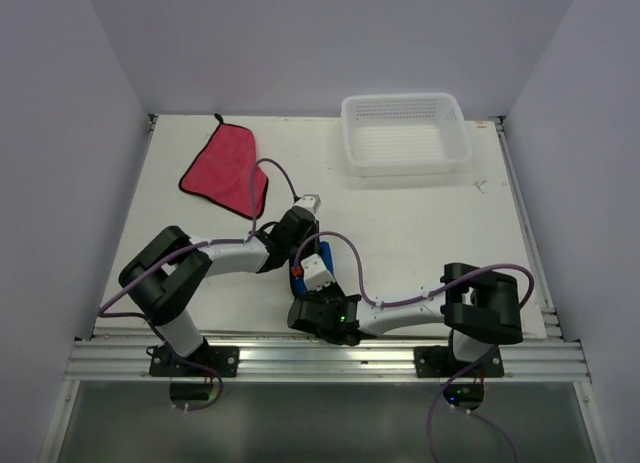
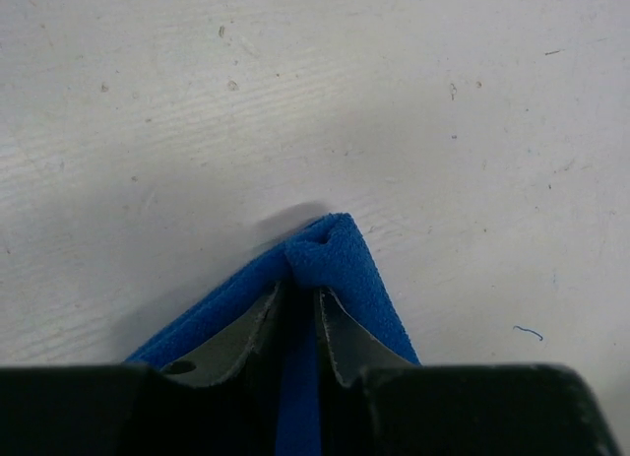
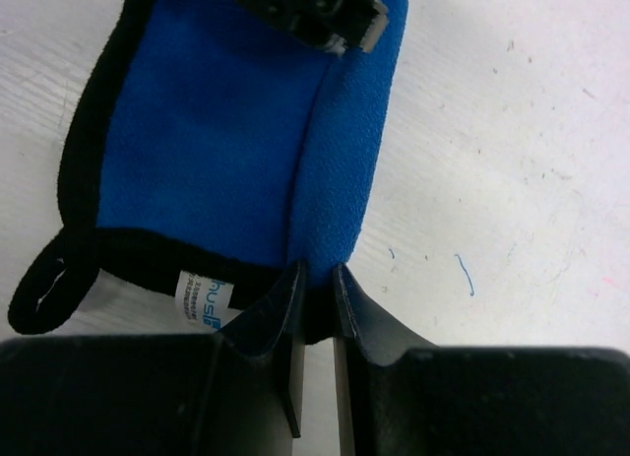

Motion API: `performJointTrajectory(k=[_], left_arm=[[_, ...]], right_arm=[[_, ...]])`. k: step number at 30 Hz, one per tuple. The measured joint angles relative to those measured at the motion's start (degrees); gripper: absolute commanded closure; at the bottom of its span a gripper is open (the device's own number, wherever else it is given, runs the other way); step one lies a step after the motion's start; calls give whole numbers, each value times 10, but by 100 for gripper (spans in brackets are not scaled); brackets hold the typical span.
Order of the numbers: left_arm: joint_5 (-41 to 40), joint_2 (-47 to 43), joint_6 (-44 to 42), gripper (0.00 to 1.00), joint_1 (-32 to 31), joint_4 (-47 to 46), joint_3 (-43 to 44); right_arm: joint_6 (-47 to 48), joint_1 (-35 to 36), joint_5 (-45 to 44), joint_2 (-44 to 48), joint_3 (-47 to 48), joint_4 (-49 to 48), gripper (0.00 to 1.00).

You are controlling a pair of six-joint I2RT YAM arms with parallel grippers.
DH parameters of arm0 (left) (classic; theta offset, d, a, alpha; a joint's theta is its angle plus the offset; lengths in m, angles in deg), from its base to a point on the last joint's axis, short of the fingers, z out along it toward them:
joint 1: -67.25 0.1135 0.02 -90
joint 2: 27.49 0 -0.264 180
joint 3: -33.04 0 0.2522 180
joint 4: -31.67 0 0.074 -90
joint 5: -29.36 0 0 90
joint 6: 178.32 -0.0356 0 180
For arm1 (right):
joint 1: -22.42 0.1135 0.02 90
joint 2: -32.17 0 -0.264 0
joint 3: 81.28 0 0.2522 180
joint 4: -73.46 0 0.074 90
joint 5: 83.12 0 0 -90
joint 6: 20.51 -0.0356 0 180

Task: Roll the towels
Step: Roll the towel

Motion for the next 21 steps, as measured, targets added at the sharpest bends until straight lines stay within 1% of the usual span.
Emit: performJointTrajectory(k=[7, 15, 21], left_arm=[[15, 2, -8, 80, 10, -24, -8], [20, -9, -7, 80, 15, -70, -41], [23, -20, -7, 80, 24, -80, -58]], right_arm=[[33, 21, -43, -57, 56, 47, 100], [41, 42, -85, -150, 142, 124, 100], [45, 45, -92, -177, 175, 149, 100]])
